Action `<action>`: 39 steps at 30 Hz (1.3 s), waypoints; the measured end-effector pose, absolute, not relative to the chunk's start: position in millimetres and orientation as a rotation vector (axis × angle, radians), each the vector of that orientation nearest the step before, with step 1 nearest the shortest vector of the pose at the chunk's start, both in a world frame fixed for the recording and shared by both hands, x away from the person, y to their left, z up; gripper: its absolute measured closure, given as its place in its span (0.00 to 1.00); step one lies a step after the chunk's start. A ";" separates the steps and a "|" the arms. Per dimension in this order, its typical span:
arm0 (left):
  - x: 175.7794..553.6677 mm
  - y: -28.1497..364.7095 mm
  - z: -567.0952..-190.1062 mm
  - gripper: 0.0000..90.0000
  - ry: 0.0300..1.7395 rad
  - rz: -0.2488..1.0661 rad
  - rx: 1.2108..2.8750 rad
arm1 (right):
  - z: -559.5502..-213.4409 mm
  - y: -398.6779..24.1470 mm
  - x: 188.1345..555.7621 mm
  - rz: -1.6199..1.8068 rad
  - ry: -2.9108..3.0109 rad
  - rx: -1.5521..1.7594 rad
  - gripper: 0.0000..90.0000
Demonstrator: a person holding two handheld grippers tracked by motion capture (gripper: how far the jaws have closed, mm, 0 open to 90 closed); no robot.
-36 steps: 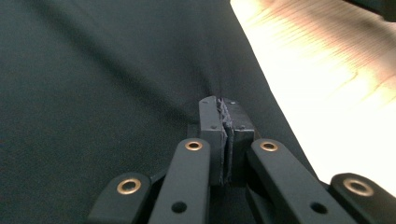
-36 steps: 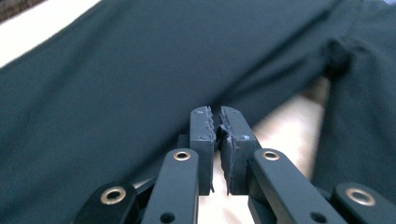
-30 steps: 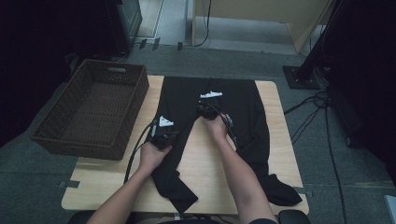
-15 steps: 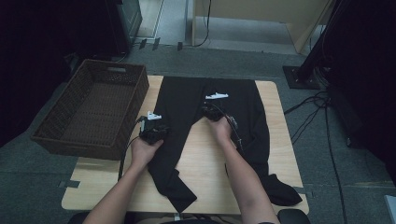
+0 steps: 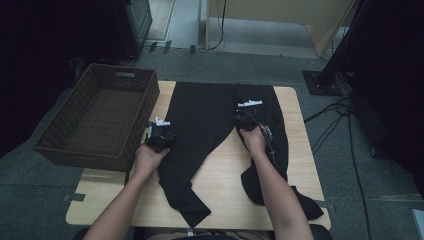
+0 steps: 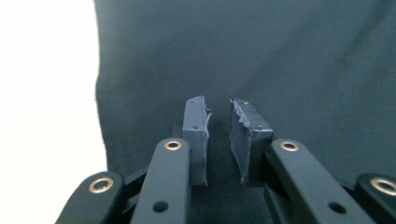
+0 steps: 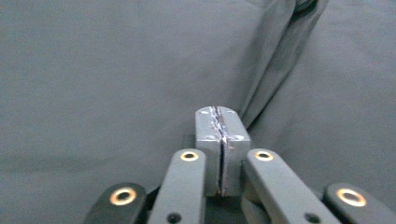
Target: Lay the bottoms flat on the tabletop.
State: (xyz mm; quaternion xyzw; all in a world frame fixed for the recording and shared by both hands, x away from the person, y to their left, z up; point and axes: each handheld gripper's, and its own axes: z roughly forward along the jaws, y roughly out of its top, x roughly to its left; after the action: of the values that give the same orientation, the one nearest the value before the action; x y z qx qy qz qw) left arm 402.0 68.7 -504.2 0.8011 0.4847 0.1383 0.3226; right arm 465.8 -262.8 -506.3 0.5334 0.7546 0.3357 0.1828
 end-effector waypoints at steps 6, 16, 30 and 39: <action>400.3 68.0 -503.7 0.86 1.252 0.371 2.125 | -494.0 -240.5 437.4 1.094 2.157 1.398 0.97; 395.3 67.4 -503.1 0.85 1.249 0.373 2.136 | -502.5 -215.7 377.0 1.142 2.311 1.314 0.96; 388.0 66.9 -504.6 0.84 1.232 0.373 2.126 | -514.0 -169.2 367.5 1.182 2.393 1.203 0.91; 389.5 66.9 -503.7 0.81 1.195 0.426 2.178 | -515.9 -164.1 367.4 1.102 2.393 1.139 0.98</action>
State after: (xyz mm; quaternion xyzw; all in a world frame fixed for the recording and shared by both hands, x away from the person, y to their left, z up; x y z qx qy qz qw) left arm 389.5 66.9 -503.7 0.8229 0.4513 0.1608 0.3055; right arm 367.4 -164.1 -515.9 0.3931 0.8260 0.3805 0.1355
